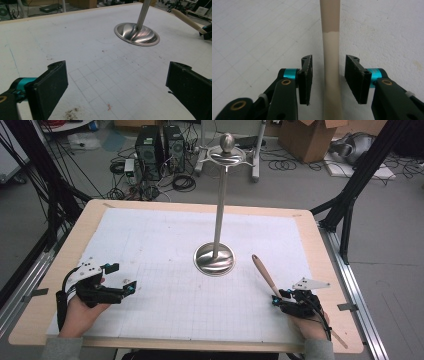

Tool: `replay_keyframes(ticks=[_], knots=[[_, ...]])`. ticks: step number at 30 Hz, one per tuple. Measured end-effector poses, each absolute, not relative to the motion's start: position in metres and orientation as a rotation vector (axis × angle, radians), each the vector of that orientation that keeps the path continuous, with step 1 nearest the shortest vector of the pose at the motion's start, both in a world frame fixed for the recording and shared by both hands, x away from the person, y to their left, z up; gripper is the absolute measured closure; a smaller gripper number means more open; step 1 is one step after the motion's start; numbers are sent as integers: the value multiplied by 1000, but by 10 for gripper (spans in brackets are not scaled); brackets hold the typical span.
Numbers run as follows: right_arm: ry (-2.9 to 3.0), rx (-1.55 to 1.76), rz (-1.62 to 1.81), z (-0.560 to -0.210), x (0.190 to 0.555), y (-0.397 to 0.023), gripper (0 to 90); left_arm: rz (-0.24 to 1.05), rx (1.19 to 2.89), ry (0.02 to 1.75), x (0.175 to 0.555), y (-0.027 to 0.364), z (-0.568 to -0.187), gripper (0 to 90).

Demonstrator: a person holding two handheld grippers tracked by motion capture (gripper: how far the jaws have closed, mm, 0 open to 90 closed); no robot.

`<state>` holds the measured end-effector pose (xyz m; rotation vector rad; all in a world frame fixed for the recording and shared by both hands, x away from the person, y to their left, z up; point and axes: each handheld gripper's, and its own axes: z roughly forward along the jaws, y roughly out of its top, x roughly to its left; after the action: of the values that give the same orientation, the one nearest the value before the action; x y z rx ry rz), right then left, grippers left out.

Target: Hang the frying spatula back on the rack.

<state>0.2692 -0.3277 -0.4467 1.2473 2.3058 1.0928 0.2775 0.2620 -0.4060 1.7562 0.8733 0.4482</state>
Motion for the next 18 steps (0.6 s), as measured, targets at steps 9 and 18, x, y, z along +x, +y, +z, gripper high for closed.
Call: replay_keyframes(ticks=[9, 18], knots=[[2297, 1264, 1084, -447, 269, -328, 712, 450, 1756, 875, 277, 262, -406, 45], [2296, 1260, 1076, -447, 269, -327, 774, 452, 1766, 874, 278, 261, -407, 45]])
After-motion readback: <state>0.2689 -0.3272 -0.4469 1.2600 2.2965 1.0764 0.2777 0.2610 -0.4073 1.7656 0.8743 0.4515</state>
